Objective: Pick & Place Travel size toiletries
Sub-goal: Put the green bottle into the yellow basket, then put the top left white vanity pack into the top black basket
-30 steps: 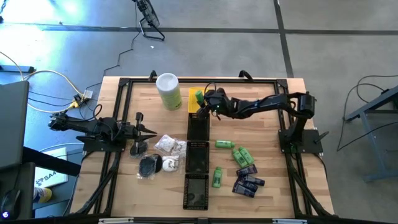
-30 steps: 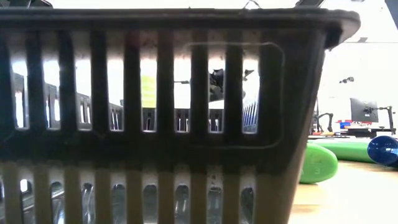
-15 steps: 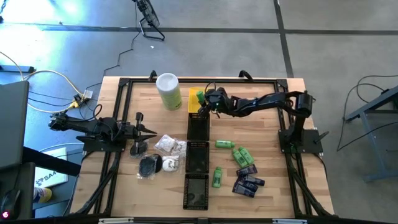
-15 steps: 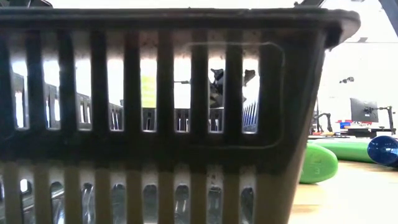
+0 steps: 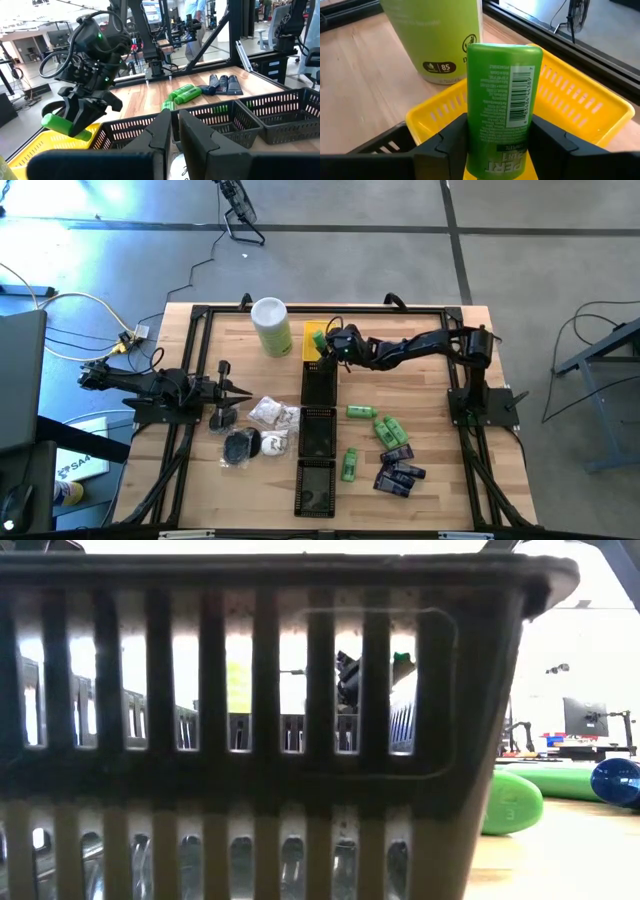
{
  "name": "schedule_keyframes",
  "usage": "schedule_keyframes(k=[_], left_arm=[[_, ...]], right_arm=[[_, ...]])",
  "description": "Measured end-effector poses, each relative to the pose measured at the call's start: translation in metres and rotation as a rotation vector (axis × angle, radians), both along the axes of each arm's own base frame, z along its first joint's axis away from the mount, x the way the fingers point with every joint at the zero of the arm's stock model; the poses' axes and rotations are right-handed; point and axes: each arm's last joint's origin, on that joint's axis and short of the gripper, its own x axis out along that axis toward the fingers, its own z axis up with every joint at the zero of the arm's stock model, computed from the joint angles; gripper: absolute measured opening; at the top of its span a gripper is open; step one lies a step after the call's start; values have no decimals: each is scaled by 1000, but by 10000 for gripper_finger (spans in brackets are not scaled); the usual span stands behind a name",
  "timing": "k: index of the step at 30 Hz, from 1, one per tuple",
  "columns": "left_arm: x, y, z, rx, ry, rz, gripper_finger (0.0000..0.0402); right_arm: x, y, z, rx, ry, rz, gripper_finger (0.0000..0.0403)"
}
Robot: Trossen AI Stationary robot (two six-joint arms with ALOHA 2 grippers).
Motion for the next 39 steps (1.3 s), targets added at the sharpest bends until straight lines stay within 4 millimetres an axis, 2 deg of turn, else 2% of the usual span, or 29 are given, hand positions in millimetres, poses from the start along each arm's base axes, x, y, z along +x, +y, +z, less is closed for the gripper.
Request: schedule_keyframes(k=[10,16,27,34,39], left_arm=[[0,0,0,-1,0,0,33],[0,0,0,-1,0,0,33],[0,0,0,-1,0,0,33],[0,0,0,-1,0,0,33],[0,0,0,-1,0,0,33]], right_arm=[[0,1,0,4,1,7,207],[0,0,6,-7,-30,4,212],[-10,15,72,-102,-181,67,150],[-12,27,88,-91,-234,170,104],[-13,30,89,-76,-236,214,76]])
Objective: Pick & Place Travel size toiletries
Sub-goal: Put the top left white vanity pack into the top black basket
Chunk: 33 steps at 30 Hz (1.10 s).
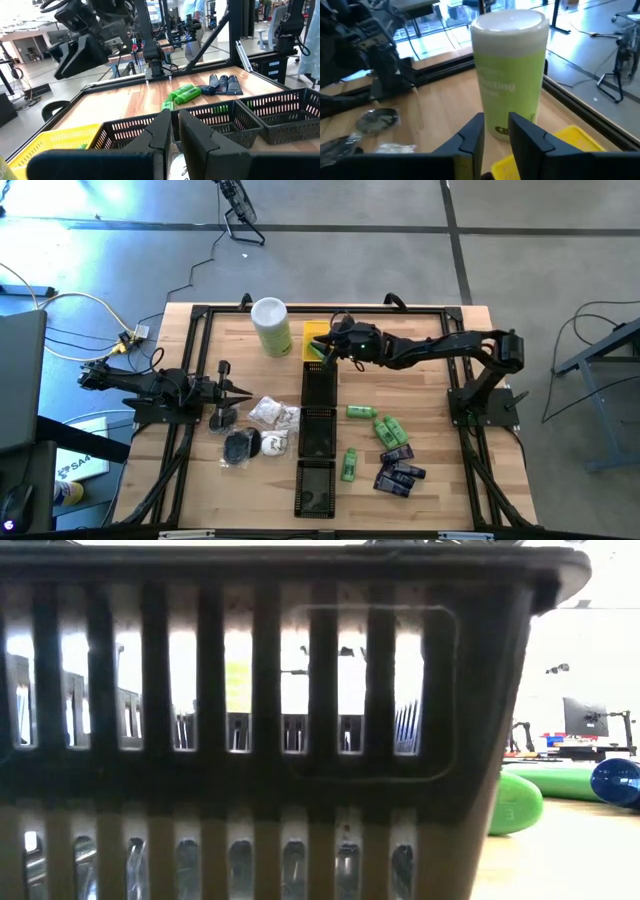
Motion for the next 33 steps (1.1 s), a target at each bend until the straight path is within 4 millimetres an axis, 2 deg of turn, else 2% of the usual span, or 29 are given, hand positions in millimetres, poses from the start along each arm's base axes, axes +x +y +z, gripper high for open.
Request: schedule_keyframes(k=[9,21,27,33], left_arm=[[0,0,0,-4,0,1,33],[0,0,0,-137,4,-2,33],[0,0,0,-221,4,-3,33],[0,1,0,-224,2,10,33]], right_arm=[[1,11,10,38,-64,118,44],[3,22,13,20,-87,319,38],[4,28,13,0,-88,340,38],[5,28,15,-19,-97,293,38]])
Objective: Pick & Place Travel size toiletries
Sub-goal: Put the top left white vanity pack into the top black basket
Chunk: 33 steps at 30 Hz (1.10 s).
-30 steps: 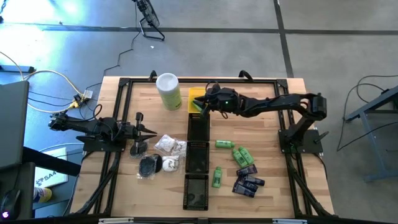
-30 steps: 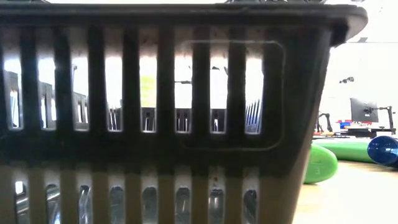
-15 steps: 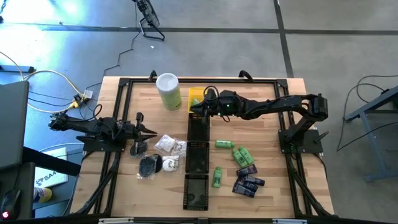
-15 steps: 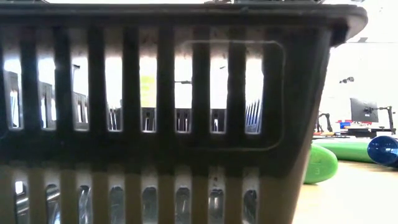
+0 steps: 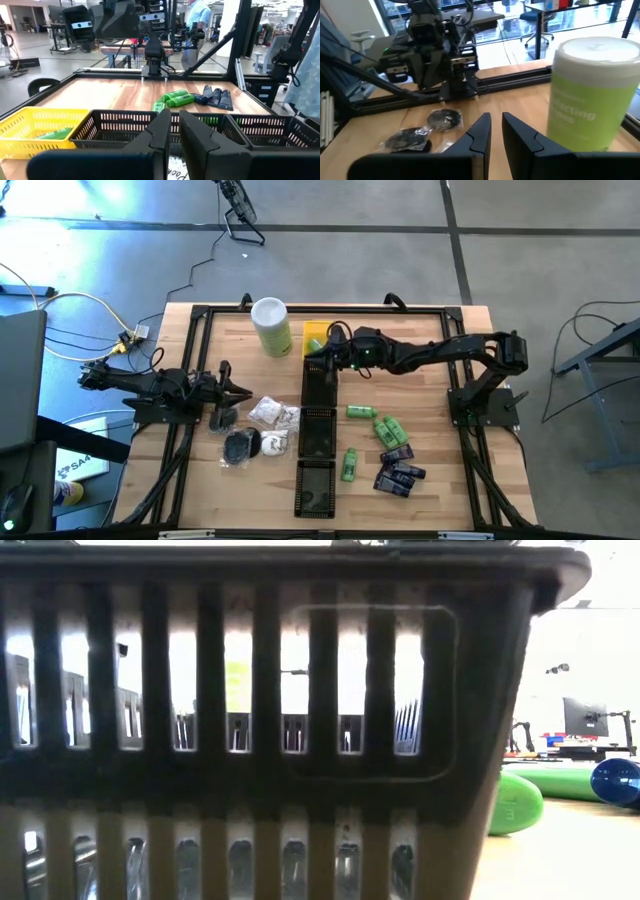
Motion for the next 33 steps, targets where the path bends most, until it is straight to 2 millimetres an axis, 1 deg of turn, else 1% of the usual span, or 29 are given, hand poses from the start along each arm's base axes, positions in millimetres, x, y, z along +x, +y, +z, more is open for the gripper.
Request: schedule_keyframes(k=[5,9,13,17,19,21,26,30,33], left_arm=[[0,1,0,-23,-1,21,33],[0,1,0,-34,-1,20,33],[0,1,0,23,-1,23,33],[0,1,0,69,-2,24,33],[0,1,0,68,-2,24,33],[0,1,0,68,-2,24,33],[0,1,0,68,-2,24,33],[0,1,0,68,-2,24,33],[0,1,0,68,-2,23,33]], right_arm=[[0,1,-1,26,4,3,38],[0,8,-7,-23,75,32,39],[0,14,-10,-66,103,58,39],[-2,18,-9,-61,124,69,39],[-8,18,-4,-58,156,60,39],[-20,19,4,-56,217,30,39],[-52,25,21,-55,368,-142,39],[-75,36,36,-20,408,-183,39],[-89,43,43,8,436,-194,39]])
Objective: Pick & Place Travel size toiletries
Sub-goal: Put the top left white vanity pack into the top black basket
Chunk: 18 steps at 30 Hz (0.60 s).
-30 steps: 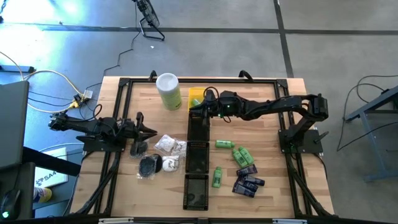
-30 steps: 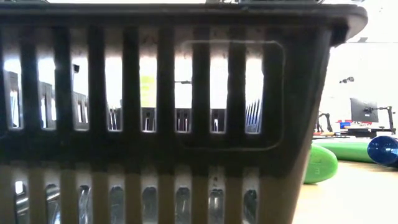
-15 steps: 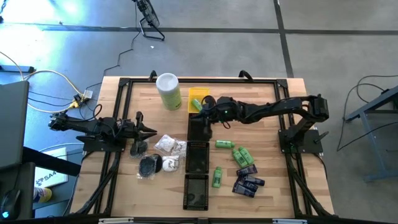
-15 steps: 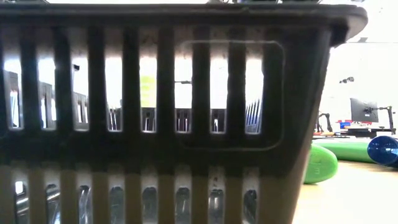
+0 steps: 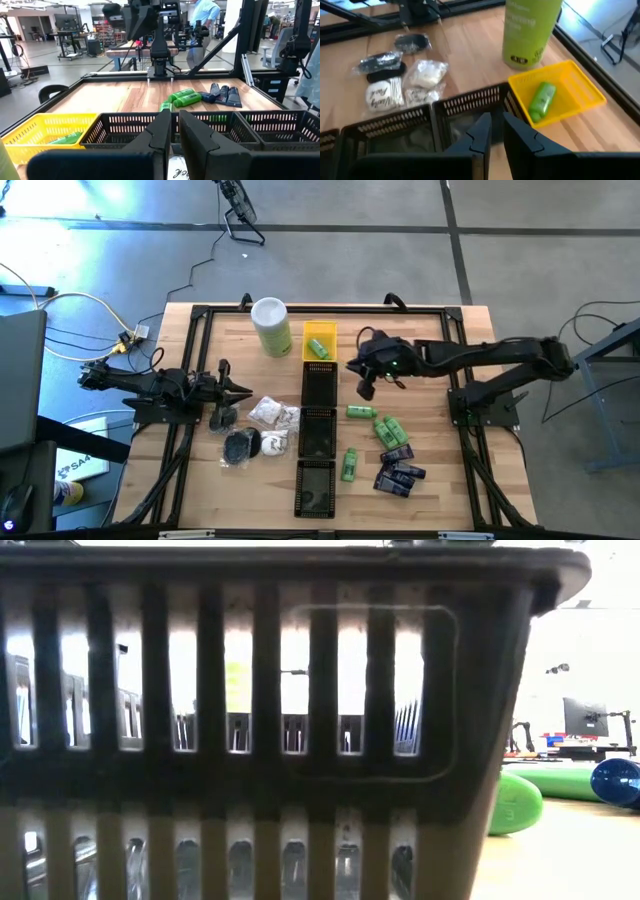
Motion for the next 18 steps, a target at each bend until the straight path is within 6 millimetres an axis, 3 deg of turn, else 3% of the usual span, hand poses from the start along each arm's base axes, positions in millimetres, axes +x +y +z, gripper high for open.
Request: schedule_keyframes(k=[6,12,18], left_arm=[[0,0,0,0,0,0,33],[0,0,0,0,0,0,33],[0,0,0,0,0,0,33]], right_arm=[[-20,12,4,7,84,16,39],[-27,19,2,-54,109,13,18],[-27,15,-30,-74,73,-23,5]])
